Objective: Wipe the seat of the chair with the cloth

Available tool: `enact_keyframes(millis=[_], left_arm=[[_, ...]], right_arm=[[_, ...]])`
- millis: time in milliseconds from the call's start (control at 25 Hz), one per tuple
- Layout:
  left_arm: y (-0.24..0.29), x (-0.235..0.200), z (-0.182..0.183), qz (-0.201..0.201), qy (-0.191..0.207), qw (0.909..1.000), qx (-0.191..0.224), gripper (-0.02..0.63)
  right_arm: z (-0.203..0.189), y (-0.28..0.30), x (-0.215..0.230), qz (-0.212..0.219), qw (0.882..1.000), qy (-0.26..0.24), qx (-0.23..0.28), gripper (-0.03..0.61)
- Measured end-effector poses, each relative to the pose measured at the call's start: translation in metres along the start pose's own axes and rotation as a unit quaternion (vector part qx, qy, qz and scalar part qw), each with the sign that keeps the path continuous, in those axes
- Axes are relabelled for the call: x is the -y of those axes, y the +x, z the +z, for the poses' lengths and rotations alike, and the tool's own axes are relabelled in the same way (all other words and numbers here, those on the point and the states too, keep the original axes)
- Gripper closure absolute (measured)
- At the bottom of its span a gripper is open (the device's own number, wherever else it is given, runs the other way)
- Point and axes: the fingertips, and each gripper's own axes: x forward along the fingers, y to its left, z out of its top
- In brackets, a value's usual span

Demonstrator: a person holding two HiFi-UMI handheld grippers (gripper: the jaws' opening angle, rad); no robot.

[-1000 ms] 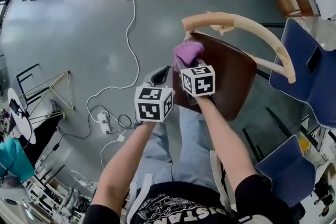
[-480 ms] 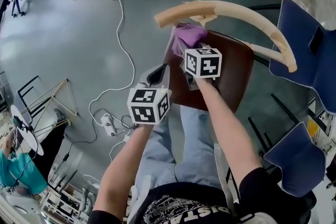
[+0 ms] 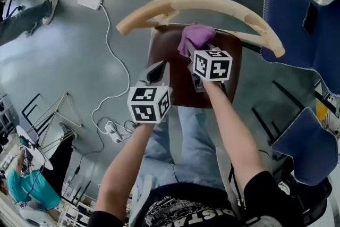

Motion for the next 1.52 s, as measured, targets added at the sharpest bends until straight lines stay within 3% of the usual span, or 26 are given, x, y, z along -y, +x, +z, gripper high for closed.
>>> enact_keyframes(millis=[440,840,1080,1240,1520], left_arm=[[0.031,0.047,0.002,-0.024,0.050,0.9983,-0.018,0.617],[0.034,0.055,-0.010,-0.036,0.064,0.9968,-0.030,0.617],[0.024,0.036,-0.011,-0.037,0.077,0.9961,-0.021,0.617],[0.008,0.007,-0.018,-0.028,0.075,0.9965,-0.027,0.617],[-0.024,-0.053,-0.027,-0.007,0.061,0.9976,-0.032,0.617]], right_arm=[[-0.007,-0.063,0.084,-0.060,0.995,0.074,0.038,0.512],[-0.027,-0.103,0.134,-0.117,0.989,0.083,0.038,0.512],[-0.021,-0.106,0.100,-0.111,0.992,0.051,0.041,0.512],[-0.021,-0.090,0.037,-0.076,0.996,0.019,0.041,0.512],[-0.049,-0.027,-0.087,0.008,0.999,-0.042,-0.007,0.512]])
